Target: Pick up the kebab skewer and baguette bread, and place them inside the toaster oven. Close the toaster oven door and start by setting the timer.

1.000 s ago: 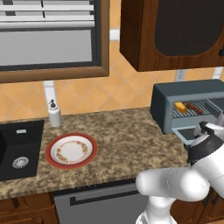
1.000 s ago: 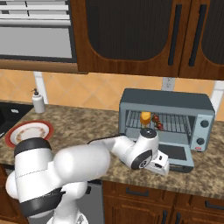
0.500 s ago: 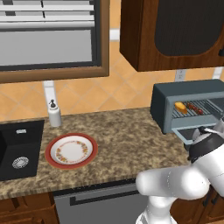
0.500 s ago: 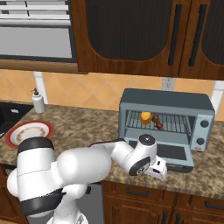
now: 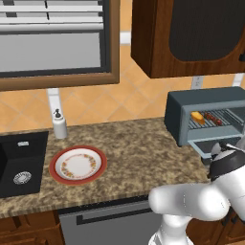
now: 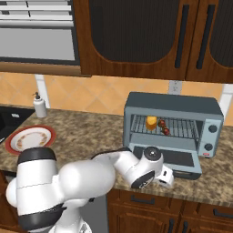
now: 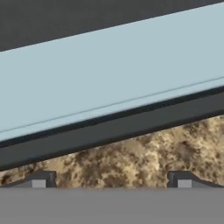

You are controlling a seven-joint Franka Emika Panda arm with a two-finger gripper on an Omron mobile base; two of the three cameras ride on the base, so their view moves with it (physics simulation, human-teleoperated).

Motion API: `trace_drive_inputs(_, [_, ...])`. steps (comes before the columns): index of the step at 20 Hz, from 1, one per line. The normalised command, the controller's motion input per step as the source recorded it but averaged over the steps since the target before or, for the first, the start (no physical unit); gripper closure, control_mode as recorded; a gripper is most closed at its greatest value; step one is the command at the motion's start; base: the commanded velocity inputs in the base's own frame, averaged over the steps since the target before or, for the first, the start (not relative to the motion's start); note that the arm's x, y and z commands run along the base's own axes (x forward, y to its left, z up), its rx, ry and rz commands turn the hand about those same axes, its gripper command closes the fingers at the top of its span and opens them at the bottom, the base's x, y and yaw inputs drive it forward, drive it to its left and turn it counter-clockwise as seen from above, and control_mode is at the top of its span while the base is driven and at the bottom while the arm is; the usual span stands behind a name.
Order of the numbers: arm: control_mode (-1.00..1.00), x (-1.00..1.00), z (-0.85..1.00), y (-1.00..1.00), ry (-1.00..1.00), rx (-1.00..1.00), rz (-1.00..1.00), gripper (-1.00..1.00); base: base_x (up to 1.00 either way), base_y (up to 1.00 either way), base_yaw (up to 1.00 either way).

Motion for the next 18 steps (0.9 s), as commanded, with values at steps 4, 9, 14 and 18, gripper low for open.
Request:
trace_drive_inputs(4, [-1.0, 0.36, 0.0, 0.0, -0.12, 0.0, 0.0, -1.0, 0.0, 0.0, 0.0])
trace_drive_inputs(9, [-1.0, 0.52, 0.12, 0.0, -0.12, 0.0, 0.0, -1.0, 0.0, 0.0, 0.0])
trace_drive_inputs(14, [-1.0, 0.54, 0.32, 0.0, -0.11, 0.0, 0.0, -1.0, 0.0, 0.0, 0.0])
trace_drive_inputs(18, [-1.0, 0.5, 0.43, 0.0, -0.08, 0.0, 0.0, -1.0, 0.0, 0.0, 0.0])
